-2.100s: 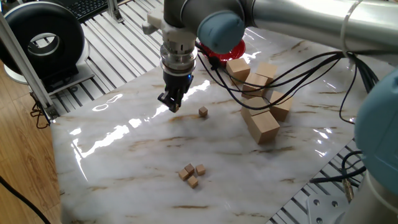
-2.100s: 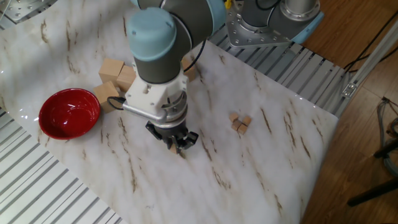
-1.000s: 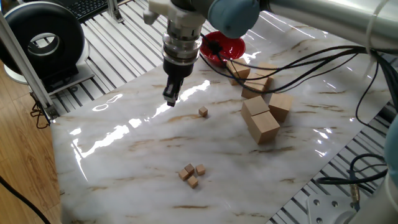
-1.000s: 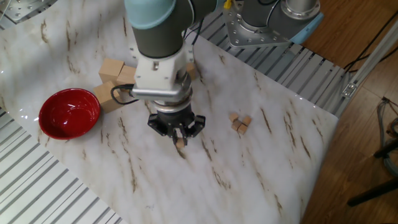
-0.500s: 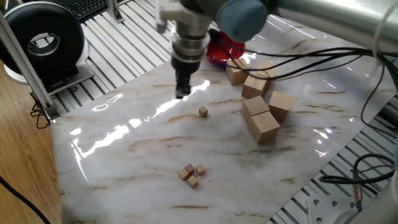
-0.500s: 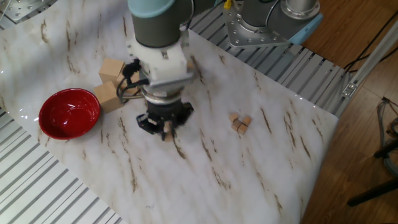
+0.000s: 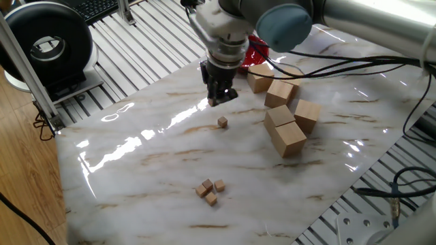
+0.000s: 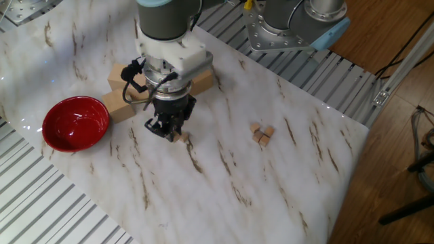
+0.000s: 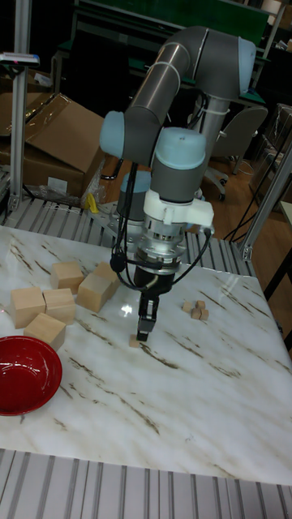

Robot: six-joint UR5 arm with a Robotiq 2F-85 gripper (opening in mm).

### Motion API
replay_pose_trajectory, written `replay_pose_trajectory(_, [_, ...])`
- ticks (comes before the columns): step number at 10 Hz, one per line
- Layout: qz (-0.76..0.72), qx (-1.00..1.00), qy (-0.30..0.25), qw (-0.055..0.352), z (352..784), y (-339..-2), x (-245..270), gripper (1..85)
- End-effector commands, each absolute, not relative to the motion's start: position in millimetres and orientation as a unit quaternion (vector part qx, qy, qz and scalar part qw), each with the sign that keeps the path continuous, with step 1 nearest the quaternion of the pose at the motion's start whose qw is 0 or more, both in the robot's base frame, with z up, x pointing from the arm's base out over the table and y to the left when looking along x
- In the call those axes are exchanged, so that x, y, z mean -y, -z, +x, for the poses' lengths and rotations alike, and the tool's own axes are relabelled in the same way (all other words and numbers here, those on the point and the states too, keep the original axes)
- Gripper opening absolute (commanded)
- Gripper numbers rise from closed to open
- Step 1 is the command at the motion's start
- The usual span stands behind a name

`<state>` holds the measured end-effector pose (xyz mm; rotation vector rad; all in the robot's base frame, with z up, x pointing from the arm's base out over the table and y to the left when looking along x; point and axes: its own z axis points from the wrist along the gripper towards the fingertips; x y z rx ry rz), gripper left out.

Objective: Stack the blocks into a pyramid shape

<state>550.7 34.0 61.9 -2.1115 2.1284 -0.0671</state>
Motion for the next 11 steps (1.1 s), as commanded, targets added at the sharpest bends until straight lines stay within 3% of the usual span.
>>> replay_pose_trajectory(1, [-0.775, -0.629, 0.01, 0.061, 540, -52, -34, 1.0])
replay_pose_trajectory(11, [-0.73, -0.68, -0.037, 0.046, 523, -40, -48, 1.0])
